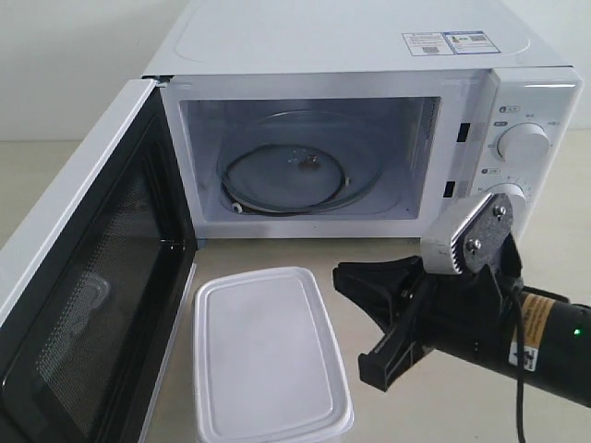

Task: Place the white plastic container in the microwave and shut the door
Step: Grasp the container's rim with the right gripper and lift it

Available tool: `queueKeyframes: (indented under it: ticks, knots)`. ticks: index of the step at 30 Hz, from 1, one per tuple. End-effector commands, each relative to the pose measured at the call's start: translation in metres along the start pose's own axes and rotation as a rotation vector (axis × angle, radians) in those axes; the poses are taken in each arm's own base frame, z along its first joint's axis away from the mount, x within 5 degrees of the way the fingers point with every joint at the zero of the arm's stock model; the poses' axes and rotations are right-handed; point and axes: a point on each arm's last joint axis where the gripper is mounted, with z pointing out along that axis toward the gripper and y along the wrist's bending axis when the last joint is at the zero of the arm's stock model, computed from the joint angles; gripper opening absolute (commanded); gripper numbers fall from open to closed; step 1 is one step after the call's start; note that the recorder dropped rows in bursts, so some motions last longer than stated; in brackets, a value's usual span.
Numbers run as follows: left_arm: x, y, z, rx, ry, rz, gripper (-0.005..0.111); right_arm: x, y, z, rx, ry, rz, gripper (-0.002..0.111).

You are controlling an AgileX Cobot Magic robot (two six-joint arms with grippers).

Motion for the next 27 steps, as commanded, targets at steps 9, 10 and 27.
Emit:
queueKeyframes:
  ticks: [9,10,27]
  knots:
    - [-0.002,0.000,0.000,0.006,-0.011,-0.004,0.004,0.032,-0.010,0.009,0.105,0.147,0.672,0.000]
    - [-0.002,0.000,0.000,0.006,-0.011,-0.004,0.004,0.036,-0.010,0.009,0.119,0.204,0.686,0.000]
    - [-0.002,0.000,0.000,0.004,-0.015,-0.005,0.004,0.012,-0.041,0.015,0.050,0.417,0.698,0.000]
